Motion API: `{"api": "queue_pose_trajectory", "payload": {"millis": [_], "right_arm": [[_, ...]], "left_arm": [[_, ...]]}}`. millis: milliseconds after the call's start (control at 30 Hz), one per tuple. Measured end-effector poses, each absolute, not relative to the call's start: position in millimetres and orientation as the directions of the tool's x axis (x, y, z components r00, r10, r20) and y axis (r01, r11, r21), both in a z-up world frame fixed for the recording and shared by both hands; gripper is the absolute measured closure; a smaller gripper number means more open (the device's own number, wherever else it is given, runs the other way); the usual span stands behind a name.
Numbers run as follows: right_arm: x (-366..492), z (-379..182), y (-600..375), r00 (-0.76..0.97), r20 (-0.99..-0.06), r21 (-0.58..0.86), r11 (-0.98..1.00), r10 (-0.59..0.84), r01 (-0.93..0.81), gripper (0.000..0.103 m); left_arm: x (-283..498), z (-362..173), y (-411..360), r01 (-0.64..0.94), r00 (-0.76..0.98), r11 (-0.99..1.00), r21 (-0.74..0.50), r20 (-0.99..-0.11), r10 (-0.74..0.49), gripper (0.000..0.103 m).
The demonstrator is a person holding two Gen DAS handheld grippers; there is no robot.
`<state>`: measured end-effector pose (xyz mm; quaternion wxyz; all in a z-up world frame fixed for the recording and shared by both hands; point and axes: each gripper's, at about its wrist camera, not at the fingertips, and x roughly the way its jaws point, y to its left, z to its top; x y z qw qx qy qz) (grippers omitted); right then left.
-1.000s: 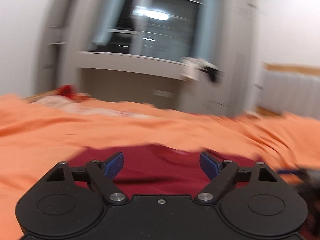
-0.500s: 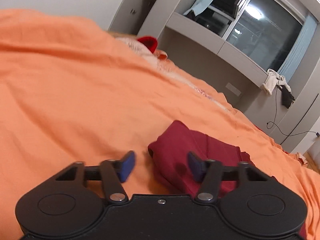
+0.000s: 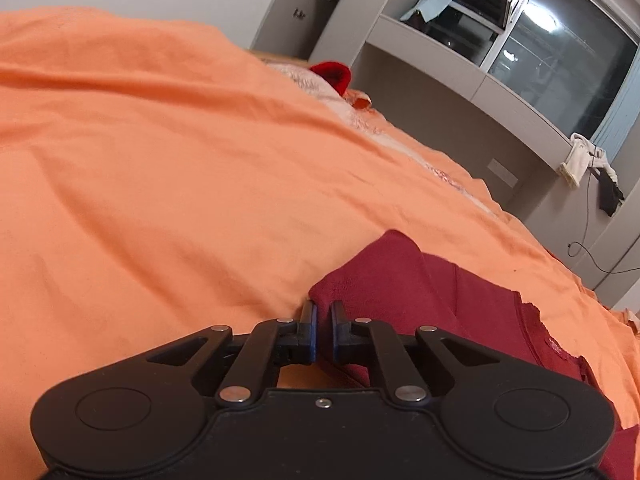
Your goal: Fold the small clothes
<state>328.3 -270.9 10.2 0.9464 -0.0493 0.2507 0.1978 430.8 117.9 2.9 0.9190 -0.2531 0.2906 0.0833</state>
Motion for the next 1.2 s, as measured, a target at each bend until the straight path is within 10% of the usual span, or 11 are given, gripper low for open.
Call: {"api": "queue_pose_trajectory", "payload": {"millis": [333, 1200], "right_arm": [[304.2, 18.3, -282.2, 0.827, -0.450, 0.006, 0.927, 0.338, -0.375, 0.000], [104.9, -10.0, -253.9, 0.887, -0.343, -0.341, 0.839, 0.308, -0.424, 0.000]], "left_arm": [[397.0, 19.7, 119.7, -0.203, 0.855, 0.861, -0.467, -0.512, -0.076, 0.043], [210.3, 41.2, 90.6, -0.093, 0.933, 0.934, -0.345, -0.357, -0.038, 0.001]]}}
